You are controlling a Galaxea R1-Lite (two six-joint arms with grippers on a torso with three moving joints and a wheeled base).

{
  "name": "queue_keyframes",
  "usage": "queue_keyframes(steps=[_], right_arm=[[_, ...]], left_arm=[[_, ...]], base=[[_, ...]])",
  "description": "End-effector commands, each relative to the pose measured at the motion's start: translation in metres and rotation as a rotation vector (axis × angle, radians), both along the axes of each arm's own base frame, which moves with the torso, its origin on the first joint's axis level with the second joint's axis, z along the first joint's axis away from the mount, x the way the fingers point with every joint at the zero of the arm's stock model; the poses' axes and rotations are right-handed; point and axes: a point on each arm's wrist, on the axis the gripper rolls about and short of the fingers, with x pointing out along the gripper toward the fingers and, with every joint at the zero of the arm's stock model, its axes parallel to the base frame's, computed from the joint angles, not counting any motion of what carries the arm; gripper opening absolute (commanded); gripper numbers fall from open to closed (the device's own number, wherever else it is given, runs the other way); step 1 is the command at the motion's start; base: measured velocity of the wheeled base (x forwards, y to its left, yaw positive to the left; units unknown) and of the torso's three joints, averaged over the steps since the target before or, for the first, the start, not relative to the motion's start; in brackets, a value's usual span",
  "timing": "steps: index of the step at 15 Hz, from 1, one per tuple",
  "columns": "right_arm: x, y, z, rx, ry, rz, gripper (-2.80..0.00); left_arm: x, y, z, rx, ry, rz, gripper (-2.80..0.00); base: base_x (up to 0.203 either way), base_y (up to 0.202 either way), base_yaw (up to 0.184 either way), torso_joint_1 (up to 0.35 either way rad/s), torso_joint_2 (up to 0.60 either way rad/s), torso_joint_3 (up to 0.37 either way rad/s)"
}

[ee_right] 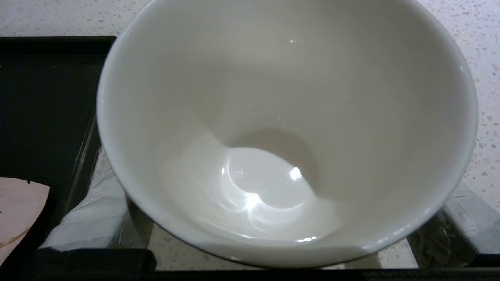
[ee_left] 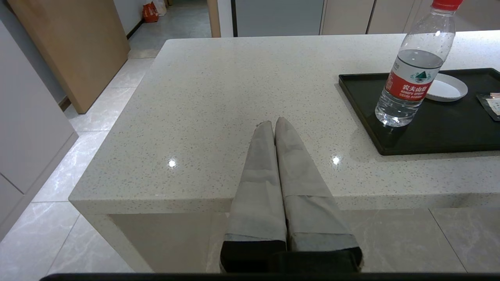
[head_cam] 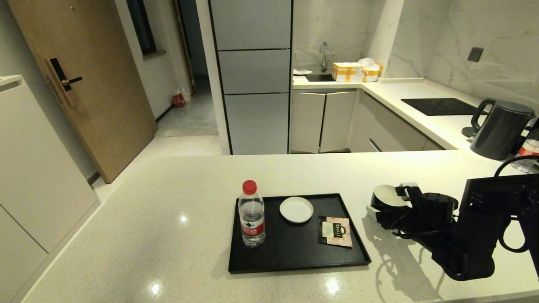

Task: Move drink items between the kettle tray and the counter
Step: Return the tea cup to its original position

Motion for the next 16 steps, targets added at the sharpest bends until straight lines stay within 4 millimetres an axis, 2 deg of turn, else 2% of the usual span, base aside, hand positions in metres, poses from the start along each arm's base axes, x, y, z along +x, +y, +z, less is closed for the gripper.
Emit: queue_keyframes(steps=[1,6,9,16], right_arm=[[0.0,0.0,0.0,0.0,-0.007,0.002,-2.8],[-0.001,0.0,0.002,0.0,-0.008,0.003,-2.8],[-0.008,0.004,0.016,0.007,-0.019,0.011,-2.8],[-0.018,0.053,0.032,-0.01,-0.042,0.074,-2.8]], left_arm=[[0.0,0.0,0.0,0.0,-0.001,0.001,-2.8],[0.0,0.0,0.0,0.0,-0.001,0.001,-2.8],[0.0,0.0,0.0,-0.001,-0.001,0.001,-2.8],[0.0,0.0,0.0,0.0,-0.001,0.001,-2.8]], base=[[0.0,0.0,0.0,0.0,0.0,0.0],[0.0,0.0,0.0,0.0,0.0,0.0],[0.0,0.0,0.0,0.0,0.0,0.0],[0.0,0.0,0.0,0.0,0.0,0.0]])
